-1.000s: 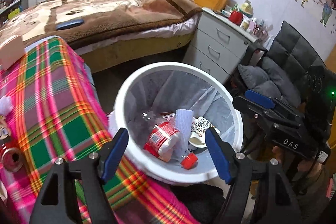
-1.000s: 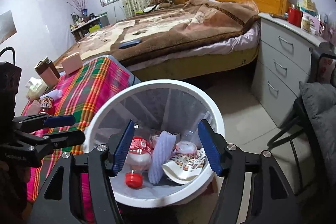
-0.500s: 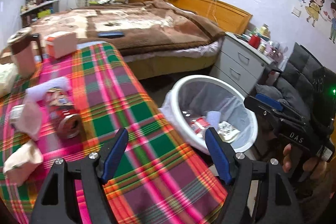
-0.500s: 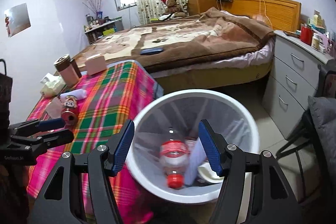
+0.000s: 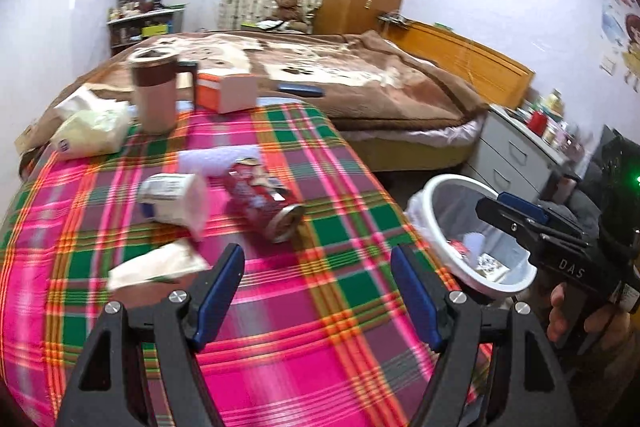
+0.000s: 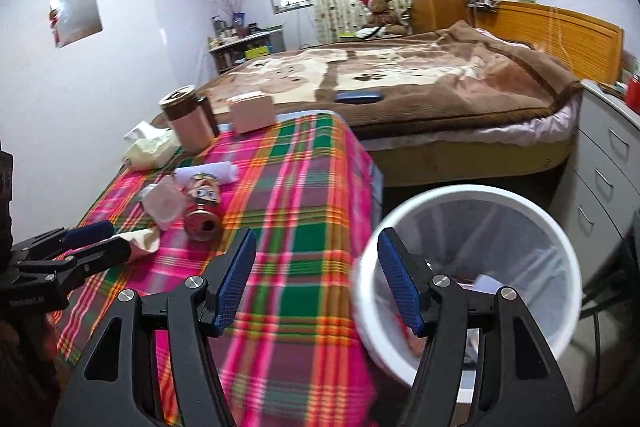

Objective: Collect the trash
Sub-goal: 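Move both tools back over the plaid table, then grasp the red cartoon can with the right tool while the left tool grasps the crumpled paper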

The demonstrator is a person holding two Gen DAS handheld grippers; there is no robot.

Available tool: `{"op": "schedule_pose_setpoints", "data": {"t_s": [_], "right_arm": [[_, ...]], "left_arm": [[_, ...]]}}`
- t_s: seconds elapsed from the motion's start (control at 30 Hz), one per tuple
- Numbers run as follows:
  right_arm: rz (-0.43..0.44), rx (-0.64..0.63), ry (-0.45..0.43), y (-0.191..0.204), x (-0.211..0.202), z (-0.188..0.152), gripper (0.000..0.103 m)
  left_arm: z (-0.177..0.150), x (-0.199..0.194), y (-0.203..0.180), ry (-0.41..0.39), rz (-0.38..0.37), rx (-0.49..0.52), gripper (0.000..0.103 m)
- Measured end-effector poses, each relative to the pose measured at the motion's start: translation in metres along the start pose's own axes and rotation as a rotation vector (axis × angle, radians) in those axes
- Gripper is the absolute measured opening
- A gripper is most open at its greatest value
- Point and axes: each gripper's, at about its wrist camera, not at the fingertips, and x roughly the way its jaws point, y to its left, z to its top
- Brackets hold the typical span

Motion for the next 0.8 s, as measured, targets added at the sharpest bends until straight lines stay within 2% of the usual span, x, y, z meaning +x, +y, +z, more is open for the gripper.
{"op": "schedule_pose_setpoints", "data": {"t_s": [0.4,0.6,0.7,0.8], "right_arm": [[0.063,-0.12,0.057,0.059,0.039,0.012,0.065],[0.113,-0.129,0.105,0.078,0.063,0.015,0.065],[0.116,-0.146,0.126,0.087,0.075,0.019,0.065],[0.12,-0.158,0.138,0.093,0.084,0.023,0.065]], "left_arm": [[-0.009,-0.014,0.087,-0.023,0.187,-0.122,0.084],[-0.01,-0.016,0.121,-0.03,0.195,-0.137,0.085],[-0.009,-0.014,0.137,-0.024,0.136,-0.184,0.085],[-0.006,-0.01,0.145,-0.028,0.129,-0.176,0.086]]}}
